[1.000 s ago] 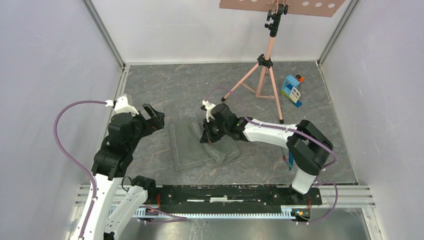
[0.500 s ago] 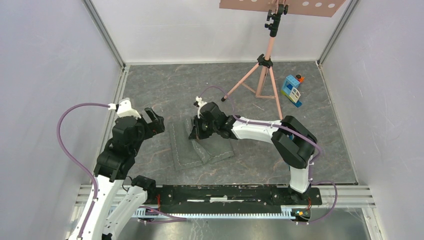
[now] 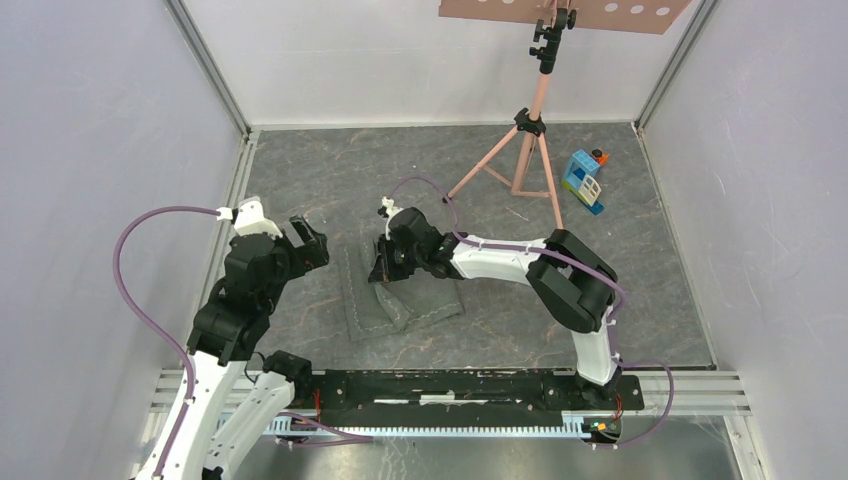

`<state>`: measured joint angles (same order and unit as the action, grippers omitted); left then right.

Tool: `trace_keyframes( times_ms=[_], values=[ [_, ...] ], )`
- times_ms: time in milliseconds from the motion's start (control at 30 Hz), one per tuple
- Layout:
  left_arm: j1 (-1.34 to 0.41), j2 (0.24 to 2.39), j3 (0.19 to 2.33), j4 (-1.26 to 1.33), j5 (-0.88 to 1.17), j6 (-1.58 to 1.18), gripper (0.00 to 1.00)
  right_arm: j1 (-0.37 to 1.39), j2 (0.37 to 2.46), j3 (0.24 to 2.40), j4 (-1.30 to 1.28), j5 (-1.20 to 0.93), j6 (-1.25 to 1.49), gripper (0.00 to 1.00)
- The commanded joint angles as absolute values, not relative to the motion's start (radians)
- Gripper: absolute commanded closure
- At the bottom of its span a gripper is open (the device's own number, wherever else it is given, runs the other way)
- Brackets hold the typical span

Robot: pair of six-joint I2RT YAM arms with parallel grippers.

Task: Fold the napkin into a case and place the utensils inside
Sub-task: Fold the rectangle-folded napkin at the center of the board.

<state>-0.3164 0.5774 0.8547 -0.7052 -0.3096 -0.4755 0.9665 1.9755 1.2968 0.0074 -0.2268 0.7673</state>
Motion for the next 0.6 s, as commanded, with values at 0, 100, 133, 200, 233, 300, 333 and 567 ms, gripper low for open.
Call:
trace_keyframes(
  times_ms=[0,100,133,200,233,300,333,567],
  values=[
    [-0.323,0.573,0.853,-0.678,-0.33,-0.431,0.0,0.972,1.99,1.343,0.054,-0.225,0.788,1.0],
    [-0.323,0.573,0.853,-0.677,-0.329,-0.431,0.0,0.975,1.996,1.349,0.056,-0.227,0.788,1.0],
    [-0.324,0.573,0.853,-0.676,-0.328,-0.431,0.0,0.976,1.998,1.35,0.056,-0.228,0.788,0.99],
    [-0.324,0.574,0.853,-0.676,-0.328,-0.431,0.0,0.975,2.003,1.354,0.058,-0.228,0.788,1.0],
    [-0.323,0.574,0.853,-0.676,-0.329,-0.431,0.0,0.976,2.007,1.355,0.058,-0.228,0.788,1.0],
    [-0.324,0.574,0.853,-0.677,-0.328,-0.431,0.0,0.978,2.015,1.36,0.061,-0.232,0.788,1.0],
    [-0.325,0.575,0.853,-0.677,-0.328,-0.431,0.0,0.977,2.021,1.363,0.06,-0.233,0.788,1.0],
    [-0.325,0.574,0.852,-0.678,-0.328,-0.43,0.0,0.977,2.047,1.386,0.06,-0.237,0.783,0.99]
  ],
)
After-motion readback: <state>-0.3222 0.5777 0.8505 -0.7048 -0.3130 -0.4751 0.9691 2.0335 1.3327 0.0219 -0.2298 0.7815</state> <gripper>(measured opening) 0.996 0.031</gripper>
